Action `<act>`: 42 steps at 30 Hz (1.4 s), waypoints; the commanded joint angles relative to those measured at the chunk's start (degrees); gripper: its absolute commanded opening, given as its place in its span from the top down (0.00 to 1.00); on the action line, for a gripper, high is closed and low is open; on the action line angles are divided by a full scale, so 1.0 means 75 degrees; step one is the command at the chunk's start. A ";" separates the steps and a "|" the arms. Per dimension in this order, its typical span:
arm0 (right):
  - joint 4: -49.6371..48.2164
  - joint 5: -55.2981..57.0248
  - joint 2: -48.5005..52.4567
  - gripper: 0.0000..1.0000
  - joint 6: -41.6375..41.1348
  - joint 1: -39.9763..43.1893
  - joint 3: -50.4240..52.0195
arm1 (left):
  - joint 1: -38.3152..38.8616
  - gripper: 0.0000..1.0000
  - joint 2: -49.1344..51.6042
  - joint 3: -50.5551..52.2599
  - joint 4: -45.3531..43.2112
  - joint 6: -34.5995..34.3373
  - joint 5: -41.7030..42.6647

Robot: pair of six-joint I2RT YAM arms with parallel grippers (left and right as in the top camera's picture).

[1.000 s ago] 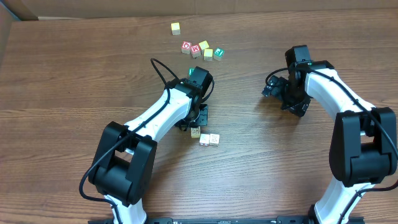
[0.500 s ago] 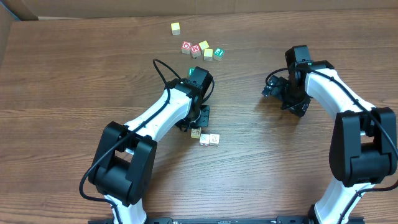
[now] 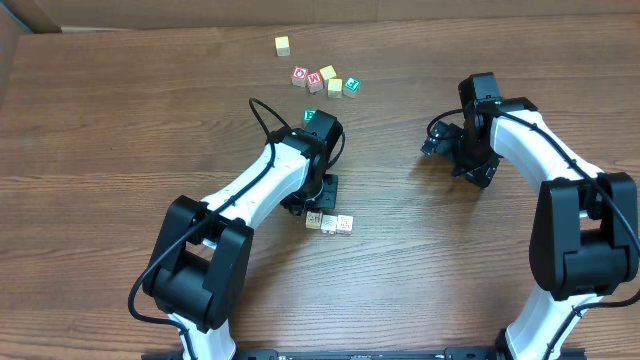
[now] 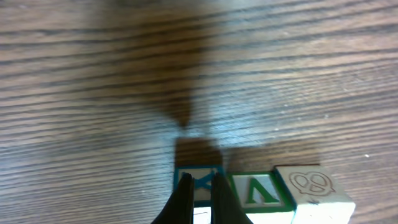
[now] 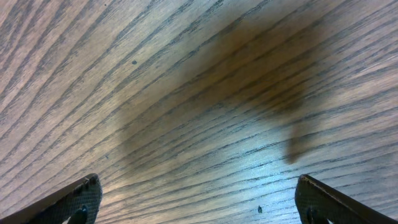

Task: Flip 4 blocks

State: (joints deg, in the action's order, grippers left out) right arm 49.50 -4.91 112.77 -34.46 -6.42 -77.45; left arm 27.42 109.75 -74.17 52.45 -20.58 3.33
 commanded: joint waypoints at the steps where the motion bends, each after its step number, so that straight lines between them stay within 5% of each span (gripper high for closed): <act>1: -0.0023 0.0041 -0.0219 0.00 0.0055 0.0009 -0.0076 | 0.0047 0.96 0.0035 0.0067 0.0000 0.0175 0.0353; 17: -0.0023 0.0041 -0.0219 0.00 0.0055 0.0009 -0.0076 | 0.0023 0.96 -0.0472 0.0003 0.0117 0.0096 0.0201; 27: -0.0023 0.0041 -0.0219 0.00 0.0055 0.0009 -0.0076 | -0.0344 0.96 -0.0863 -0.0184 0.0609 -0.0723 -0.0688; 42: -0.0044 -0.0242 -0.0219 0.00 -0.0003 0.0009 -0.0076 | -0.0615 0.96 -0.0833 0.0283 0.0557 -0.0490 -0.0632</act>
State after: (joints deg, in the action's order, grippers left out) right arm 49.54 -5.23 112.77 -34.48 -6.42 -77.45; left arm 22.87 104.88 -72.36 57.45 -24.32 -1.76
